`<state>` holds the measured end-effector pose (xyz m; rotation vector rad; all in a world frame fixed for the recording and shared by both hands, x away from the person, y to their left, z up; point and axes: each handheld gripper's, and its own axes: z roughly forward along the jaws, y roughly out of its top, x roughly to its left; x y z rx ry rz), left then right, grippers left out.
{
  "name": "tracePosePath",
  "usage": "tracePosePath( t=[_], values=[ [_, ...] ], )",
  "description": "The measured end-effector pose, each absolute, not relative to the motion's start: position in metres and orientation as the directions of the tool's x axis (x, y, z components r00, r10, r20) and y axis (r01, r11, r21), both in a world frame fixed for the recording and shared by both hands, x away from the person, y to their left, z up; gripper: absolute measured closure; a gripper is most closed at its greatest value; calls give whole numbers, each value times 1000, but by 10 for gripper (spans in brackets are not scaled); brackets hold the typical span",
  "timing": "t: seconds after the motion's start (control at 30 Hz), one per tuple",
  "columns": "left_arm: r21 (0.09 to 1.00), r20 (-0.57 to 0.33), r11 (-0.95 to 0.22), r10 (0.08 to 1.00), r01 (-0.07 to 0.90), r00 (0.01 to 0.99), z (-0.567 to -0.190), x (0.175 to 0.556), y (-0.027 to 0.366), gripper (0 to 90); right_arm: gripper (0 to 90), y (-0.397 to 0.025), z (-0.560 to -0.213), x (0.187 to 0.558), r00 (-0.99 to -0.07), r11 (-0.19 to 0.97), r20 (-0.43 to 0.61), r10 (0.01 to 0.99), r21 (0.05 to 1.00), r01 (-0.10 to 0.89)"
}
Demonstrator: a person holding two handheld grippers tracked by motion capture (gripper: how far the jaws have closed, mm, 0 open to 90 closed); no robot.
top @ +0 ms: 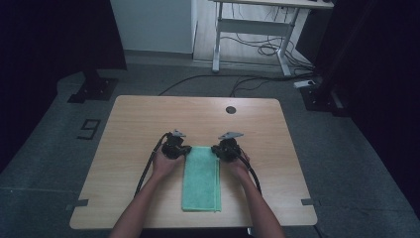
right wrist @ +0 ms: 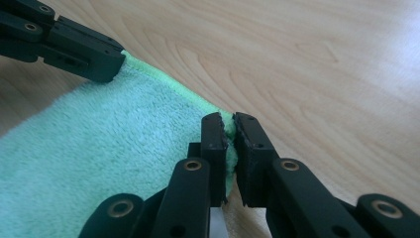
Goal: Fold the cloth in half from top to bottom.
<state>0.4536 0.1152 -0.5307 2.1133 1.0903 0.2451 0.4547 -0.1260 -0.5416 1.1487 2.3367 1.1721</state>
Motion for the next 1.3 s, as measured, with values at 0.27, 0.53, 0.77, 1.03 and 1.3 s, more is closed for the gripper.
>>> tracePosePath(
  t=[0.27, 0.53, 0.77, 1.03, 1.3],
  values=[
    [726, -142, -360, 756, 586, 639, -512, 447, 117, 882, 828, -133, -524, 448, -659, 330, 86, 748, 813, 480],
    [760, -116, -359, 745, 542, 656, -496, 439, 114, 881, 826, -140, -511, 441, -674, 317, 71, 736, 843, 435],
    [767, -116, -354, 742, 534, 660, -494, 436, 116, 881, 824, -139, -510, 440, -682, 321, 58, 729, 851, 415],
    [785, -107, -352, 733, 509, 672, -485, 424, 126, 879, 825, -138, -502, 432, -709, 309, 56, 703, 874, 376],
    [795, -126, -335, 724, 506, 678, -483, 417, 130, 879, 825, -139, -497, 425, -731, 309, 65, 679, 878, 366]
  ],
)
